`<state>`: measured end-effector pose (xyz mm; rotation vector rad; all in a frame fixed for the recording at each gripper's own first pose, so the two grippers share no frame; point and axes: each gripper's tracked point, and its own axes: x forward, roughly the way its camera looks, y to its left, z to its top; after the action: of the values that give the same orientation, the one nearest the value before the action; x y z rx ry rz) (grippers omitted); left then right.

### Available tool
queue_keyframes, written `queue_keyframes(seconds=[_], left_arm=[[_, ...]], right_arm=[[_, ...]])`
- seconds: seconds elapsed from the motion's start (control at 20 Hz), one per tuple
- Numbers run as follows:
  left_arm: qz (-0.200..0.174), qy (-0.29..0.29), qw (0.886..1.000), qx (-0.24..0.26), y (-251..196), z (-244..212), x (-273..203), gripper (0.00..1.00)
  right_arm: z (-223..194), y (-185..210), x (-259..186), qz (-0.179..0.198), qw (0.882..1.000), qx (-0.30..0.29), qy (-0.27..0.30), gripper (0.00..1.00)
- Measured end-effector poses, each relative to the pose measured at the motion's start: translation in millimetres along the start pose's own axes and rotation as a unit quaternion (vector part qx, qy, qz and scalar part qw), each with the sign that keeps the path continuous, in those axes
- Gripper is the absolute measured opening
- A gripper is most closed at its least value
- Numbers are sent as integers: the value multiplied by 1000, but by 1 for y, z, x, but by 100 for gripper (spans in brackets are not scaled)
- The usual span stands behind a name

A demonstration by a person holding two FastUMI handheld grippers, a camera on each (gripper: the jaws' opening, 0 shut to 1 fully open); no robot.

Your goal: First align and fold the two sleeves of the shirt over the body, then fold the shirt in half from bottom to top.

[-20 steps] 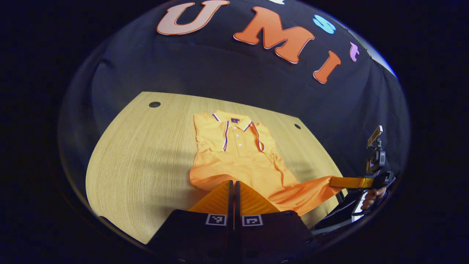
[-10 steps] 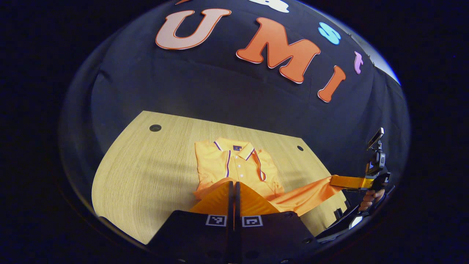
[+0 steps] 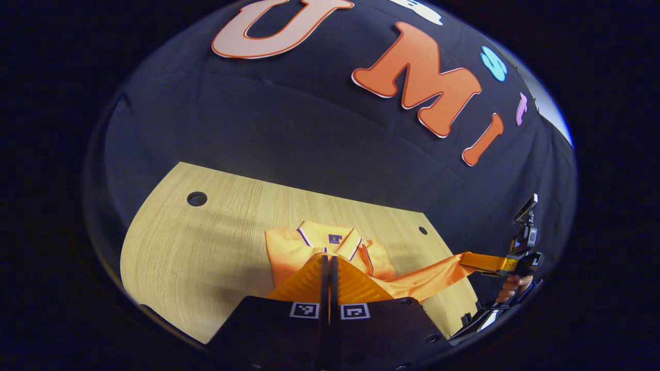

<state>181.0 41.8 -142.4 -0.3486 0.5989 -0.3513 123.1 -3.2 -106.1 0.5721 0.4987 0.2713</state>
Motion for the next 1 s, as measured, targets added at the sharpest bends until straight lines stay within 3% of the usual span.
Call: queue_keyframes(seconds=[0.45,0.7,1.0], left_arm=[[1,15,999,-34,54,47,107,1],[20,30,998,-46,85,48,154,1],[76,62,993,-61,135,29,191,0]], right_arm=[[42,-29,96,-54,998,-1,-15,4],[51,-60,138,-86,996,-4,-4,4],[35,-102,182,-131,990,-13,42,4]])
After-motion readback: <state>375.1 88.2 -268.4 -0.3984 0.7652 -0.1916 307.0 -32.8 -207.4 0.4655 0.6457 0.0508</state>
